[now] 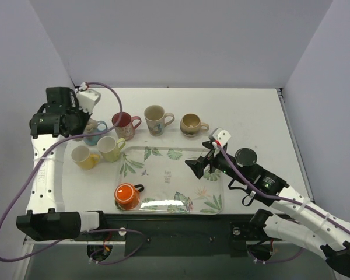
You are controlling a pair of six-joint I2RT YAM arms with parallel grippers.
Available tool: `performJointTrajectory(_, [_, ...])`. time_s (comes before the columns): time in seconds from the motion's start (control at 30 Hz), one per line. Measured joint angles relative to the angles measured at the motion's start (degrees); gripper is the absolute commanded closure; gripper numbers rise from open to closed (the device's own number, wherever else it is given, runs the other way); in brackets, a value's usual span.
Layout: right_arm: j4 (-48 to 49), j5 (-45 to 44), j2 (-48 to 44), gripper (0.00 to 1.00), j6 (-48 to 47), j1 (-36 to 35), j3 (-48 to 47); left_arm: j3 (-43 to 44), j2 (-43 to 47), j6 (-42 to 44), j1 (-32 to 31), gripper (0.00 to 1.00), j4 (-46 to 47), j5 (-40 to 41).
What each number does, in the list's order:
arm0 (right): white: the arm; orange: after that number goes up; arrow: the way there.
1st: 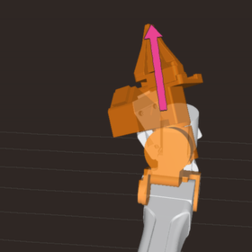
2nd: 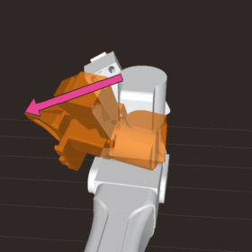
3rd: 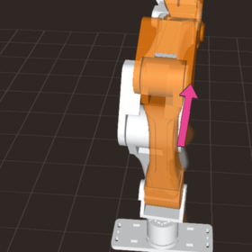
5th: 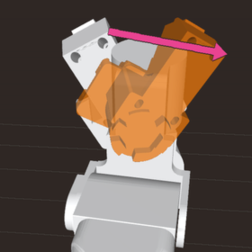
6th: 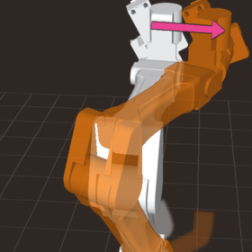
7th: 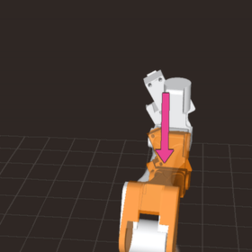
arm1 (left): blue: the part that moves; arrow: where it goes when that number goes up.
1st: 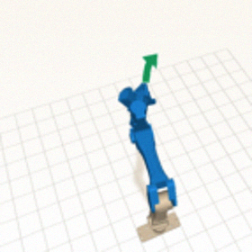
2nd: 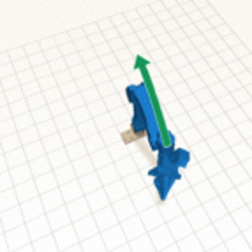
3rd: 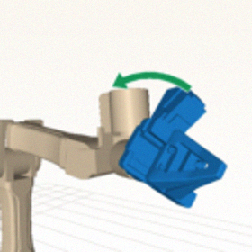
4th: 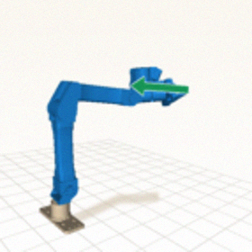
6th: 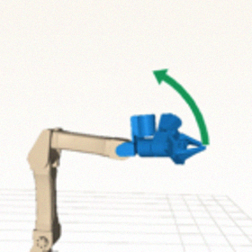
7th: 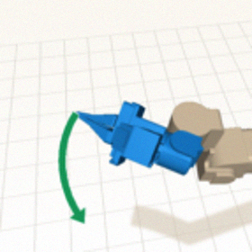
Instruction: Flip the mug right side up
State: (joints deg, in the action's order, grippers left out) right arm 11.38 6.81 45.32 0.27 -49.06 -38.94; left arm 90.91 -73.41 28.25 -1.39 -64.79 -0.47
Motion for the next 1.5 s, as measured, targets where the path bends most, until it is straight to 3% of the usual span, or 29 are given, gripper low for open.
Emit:
performJointTrajectory(0.17, [0.81,0.04,0.07,0.05,1.55,-0.04,0.96,-3.13,-0.22,2.27,15.47,1.0,0.2,1.53])
performJointTrajectory(0.43, [2.62,1.42,0.87,0.04,3.65,-0.11,2.64,-14.38,-2.27,3.98,30.64,1.0,3.96,-0.24])
performJointTrajectory(0.67, [3.5,1.6,1.6,0.04,4.57,-0.48,2.86,-21.88,-6.01,3.87,32.83,1.0,8.52,-4.02])
performJointTrajectory(1.07, [5.18,0.81,3.78,0.03,6.32,-1.7,2.89,-25.83,-10.08,1.68,33.48,1.0,15.47,-5.86])
performJointTrajectory(1.2, [2.29,-3.3,9.84,0.03,13.97,-4.17,0.44,-26.43,-9.57,0.94,33.48,1.0,15.89,-5.75])
performJointTrajectory(1.5, [-12.98,-11.32,25.99,0.02,42.6,-6.16,-16.96,-29.0,-5.42,1.2,33.48,1.0,13.11,-4.09])
